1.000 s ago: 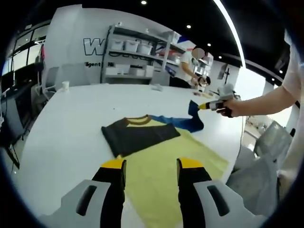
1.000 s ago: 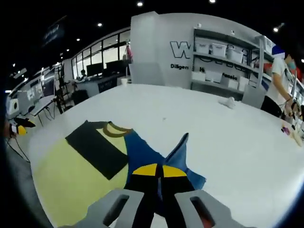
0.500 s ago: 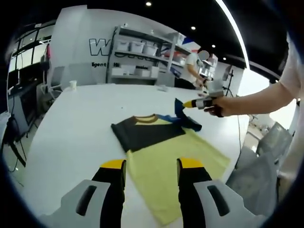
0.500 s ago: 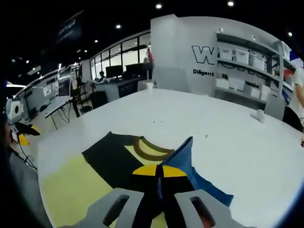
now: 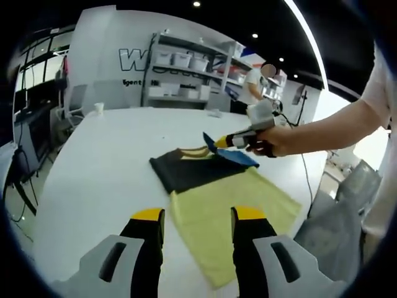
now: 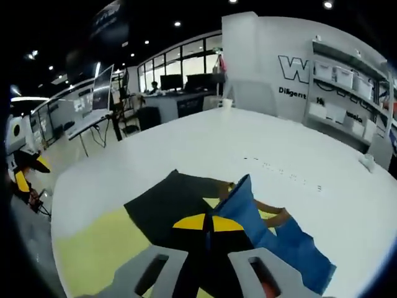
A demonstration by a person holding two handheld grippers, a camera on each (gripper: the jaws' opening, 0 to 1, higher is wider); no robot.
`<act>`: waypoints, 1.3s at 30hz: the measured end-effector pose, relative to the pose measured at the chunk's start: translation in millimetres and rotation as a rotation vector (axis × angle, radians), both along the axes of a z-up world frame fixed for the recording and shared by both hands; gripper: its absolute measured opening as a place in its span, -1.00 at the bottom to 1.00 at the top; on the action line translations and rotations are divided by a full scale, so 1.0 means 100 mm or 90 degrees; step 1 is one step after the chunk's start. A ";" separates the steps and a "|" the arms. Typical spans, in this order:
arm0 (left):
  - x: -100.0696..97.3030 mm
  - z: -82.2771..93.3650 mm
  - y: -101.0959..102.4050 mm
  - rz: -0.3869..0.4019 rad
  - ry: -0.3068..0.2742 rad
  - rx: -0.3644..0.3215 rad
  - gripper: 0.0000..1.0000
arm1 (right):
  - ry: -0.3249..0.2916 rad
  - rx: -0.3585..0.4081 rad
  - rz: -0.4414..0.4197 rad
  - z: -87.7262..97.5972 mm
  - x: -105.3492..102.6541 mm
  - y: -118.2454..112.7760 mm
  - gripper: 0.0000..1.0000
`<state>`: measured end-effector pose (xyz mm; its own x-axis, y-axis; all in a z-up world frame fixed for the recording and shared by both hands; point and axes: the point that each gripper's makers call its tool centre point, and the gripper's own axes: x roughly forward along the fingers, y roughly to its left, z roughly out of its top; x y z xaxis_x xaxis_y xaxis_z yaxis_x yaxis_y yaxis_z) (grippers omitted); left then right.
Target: Fold the garment on the visible template until the final outline fits inside the template.
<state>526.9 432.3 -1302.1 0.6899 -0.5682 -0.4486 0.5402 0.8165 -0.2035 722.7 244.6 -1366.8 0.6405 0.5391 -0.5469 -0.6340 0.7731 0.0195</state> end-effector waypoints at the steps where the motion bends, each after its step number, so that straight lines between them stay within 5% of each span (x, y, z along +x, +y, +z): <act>1: 0.00 0.00 0.00 0.000 0.001 0.000 -0.18 | 0.002 -0.003 0.007 -0.02 -0.01 0.05 -1.00; 18: -0.02 -0.04 0.09 0.009 0.006 0.004 -0.19 | 0.018 -0.048 0.112 -0.27 -0.18 0.70 -1.00; 39: -0.05 -0.07 0.15 0.018 0.013 0.005 -0.19 | 0.061 -0.090 0.160 -0.64 -0.33 0.93 -1.00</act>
<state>522.3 447.0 -1308.7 0.6962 -0.5456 -0.4666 0.5131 0.8327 -0.2082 689.2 337.7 -1430.9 0.4379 0.5891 -0.6791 -0.8066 0.5911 -0.0073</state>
